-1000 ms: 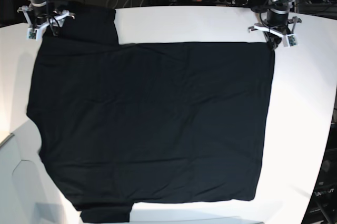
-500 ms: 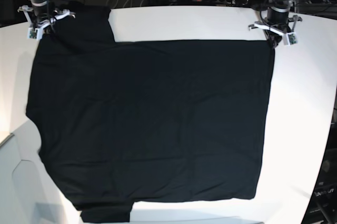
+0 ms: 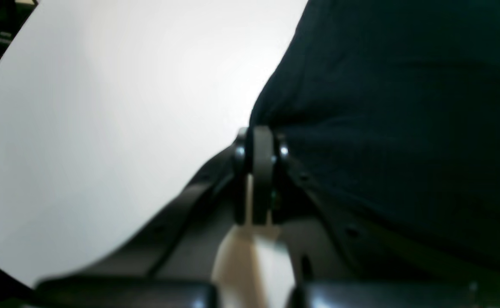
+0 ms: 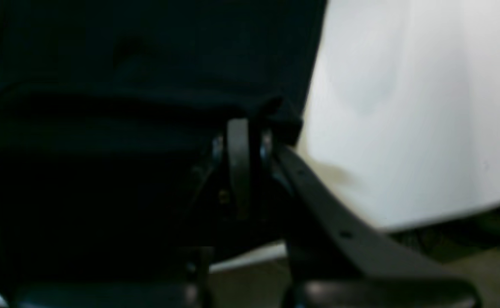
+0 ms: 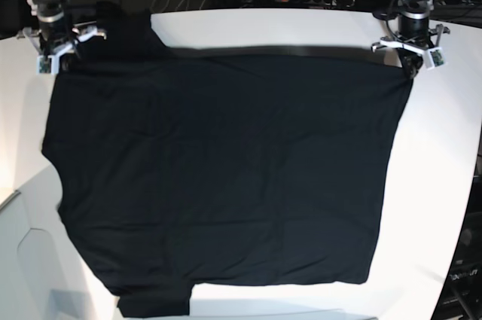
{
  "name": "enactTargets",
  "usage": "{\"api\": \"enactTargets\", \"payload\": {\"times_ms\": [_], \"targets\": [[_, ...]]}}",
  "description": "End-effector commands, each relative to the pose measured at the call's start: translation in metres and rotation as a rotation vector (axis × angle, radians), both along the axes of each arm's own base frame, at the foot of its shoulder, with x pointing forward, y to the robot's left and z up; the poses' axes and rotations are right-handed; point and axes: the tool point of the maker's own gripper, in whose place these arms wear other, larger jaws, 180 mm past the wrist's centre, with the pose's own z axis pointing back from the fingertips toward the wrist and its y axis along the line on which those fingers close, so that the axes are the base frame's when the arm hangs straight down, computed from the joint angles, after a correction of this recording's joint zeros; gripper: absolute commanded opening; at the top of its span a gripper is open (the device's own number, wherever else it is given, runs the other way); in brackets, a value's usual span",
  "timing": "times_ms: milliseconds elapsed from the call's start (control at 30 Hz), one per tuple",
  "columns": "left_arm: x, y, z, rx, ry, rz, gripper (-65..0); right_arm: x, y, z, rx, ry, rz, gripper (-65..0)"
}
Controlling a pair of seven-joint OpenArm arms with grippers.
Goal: Fold the T-shirt properly
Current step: 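Lift the shirt edge with both grippers and pull it toward the hem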
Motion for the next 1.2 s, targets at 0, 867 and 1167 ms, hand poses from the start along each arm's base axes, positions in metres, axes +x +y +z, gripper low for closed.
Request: {"api": "enactTargets", "payload": {"times_ms": [0,867,1167], "targets": [[0.006,0.003,0.012,0.020,-0.044,0.003,-65.0,0.008,-0.001,0.012,-0.015,-0.044,0.020,-65.0],[0.131,0.012,0.066,-0.017,-0.344,0.022,-65.0,0.158,0.018,0.068,0.045,-0.346,0.142,-65.0],[0.172,0.020,0.067,0.008,-0.353,0.040,-65.0,0.199,0.008,0.068,0.083,-0.358,0.151,-65.0]]}}
